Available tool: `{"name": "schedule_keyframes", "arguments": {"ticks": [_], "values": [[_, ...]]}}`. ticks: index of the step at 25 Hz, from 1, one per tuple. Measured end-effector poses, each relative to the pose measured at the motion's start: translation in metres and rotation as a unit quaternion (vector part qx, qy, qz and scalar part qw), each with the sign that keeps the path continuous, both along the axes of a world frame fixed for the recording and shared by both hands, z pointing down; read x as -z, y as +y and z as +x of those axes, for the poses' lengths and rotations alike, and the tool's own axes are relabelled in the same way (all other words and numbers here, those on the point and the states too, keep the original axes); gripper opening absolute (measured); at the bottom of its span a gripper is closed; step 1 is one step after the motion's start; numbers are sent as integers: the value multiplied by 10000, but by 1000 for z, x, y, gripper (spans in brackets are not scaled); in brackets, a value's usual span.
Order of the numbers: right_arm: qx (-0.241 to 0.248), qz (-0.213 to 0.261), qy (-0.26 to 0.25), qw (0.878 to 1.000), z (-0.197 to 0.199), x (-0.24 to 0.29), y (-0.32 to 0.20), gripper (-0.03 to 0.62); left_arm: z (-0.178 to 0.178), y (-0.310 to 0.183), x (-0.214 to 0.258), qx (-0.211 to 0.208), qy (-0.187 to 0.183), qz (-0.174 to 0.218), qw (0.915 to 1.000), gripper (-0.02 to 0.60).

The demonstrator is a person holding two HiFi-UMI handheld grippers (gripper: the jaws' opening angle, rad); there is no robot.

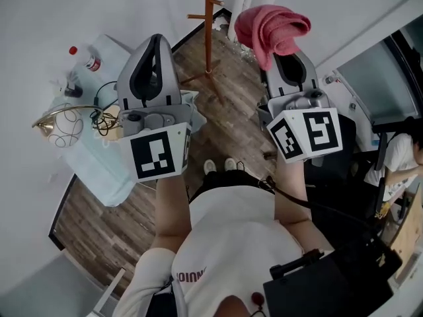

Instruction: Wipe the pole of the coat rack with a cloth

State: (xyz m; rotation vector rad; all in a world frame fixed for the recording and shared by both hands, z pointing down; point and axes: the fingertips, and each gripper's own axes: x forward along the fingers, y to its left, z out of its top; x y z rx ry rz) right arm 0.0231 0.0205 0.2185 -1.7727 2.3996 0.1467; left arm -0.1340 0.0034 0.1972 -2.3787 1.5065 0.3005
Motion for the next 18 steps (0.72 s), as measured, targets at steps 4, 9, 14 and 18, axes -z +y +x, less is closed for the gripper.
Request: {"name": "schedule_keyframes", "arguments": {"ticks": [4,9,14,18], "values": [[-62,-56,-6,10000,2,-6,3,46,3,-1,-14,-70,-16,-36,10000,14],[-41,-207,-141,9997,12,-22,3,46,17,-3,-30,-107,33,-416,9991,14],[85,-253,-230,9994,21,-33,-23,46,16,-26,-37,80,-24,-227,9997,14],[182,-282,-228,9992,41,-34,-53,46,29,-53,-37,250,-34,-270,9993,14]]}}
